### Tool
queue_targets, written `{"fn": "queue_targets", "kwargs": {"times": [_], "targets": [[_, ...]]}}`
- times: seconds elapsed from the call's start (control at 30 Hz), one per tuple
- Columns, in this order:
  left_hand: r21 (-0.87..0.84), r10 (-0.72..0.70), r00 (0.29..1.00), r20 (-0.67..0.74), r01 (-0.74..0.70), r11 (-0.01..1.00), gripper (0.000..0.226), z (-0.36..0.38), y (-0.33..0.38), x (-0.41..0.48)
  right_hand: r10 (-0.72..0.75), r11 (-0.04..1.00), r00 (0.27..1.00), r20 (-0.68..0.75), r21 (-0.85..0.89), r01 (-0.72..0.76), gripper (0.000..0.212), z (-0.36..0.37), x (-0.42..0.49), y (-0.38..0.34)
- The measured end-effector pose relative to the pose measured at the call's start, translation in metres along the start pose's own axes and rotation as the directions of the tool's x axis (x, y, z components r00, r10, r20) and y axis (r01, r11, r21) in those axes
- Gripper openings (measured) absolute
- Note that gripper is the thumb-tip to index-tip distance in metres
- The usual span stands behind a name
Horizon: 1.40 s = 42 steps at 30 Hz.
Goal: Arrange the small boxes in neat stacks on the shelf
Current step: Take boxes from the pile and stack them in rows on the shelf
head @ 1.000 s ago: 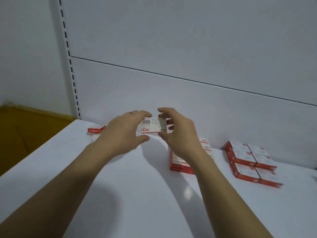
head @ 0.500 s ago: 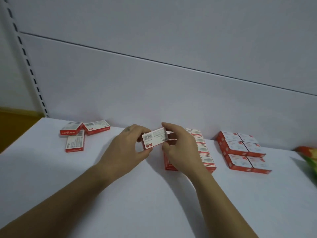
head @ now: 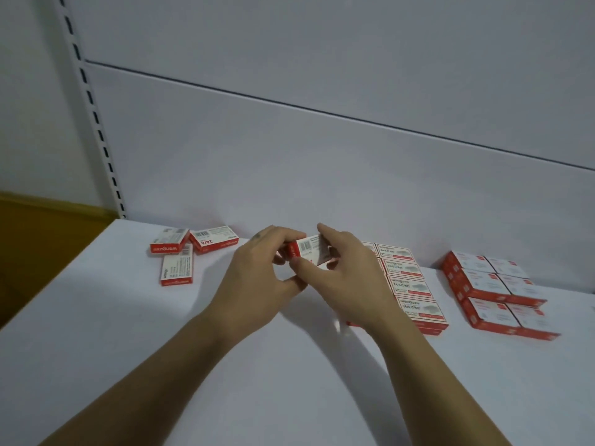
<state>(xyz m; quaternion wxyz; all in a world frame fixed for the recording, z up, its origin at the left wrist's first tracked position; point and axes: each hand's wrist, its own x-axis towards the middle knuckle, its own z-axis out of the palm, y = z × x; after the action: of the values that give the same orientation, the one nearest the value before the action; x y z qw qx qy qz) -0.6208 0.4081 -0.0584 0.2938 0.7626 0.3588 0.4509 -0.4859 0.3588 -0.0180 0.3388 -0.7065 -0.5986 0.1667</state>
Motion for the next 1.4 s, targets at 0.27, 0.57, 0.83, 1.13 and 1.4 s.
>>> {"fn": "queue_targets", "kwargs": {"times": [0.27, 0.57, 0.83, 1.13, 1.4], "targets": [[-0.008, 0.193, 0.980, 0.052, -0.193, 0.981, 0.043, 0.006, 0.000, -0.001, 0.024, 0.884, 0.998, 0.062, 0.466, -0.050, 0.050, -0.004, -0.014, 0.021], [-0.169, -0.035, 0.991, 0.127, 0.056, 0.984, 0.040, -0.011, 0.007, 0.003, 0.060, 0.483, 0.992, 0.107, 0.867, -0.123, 0.032, -0.007, -0.014, 0.016], [-0.241, -0.107, 0.982, 0.157, 0.143, 0.960, 0.043, -0.014, 0.006, 0.002, 0.129, 0.671, 0.991, -0.035, 0.739, -0.061, 0.021, -0.005, -0.016, 0.017], [-0.258, -0.118, 0.977, 0.180, 0.162, 0.952, 0.044, -0.014, 0.005, 0.004, 0.104, 0.771, 0.991, -0.082, 0.636, -0.028, 0.023, -0.005, -0.013, 0.020], [-0.153, -0.040, 0.990, 0.135, 0.060, 0.986, 0.044, -0.012, 0.004, 0.002, -0.373, 0.915, 0.924, -0.079, -0.193, 0.353, 0.047, -0.008, -0.013, 0.029]]}}
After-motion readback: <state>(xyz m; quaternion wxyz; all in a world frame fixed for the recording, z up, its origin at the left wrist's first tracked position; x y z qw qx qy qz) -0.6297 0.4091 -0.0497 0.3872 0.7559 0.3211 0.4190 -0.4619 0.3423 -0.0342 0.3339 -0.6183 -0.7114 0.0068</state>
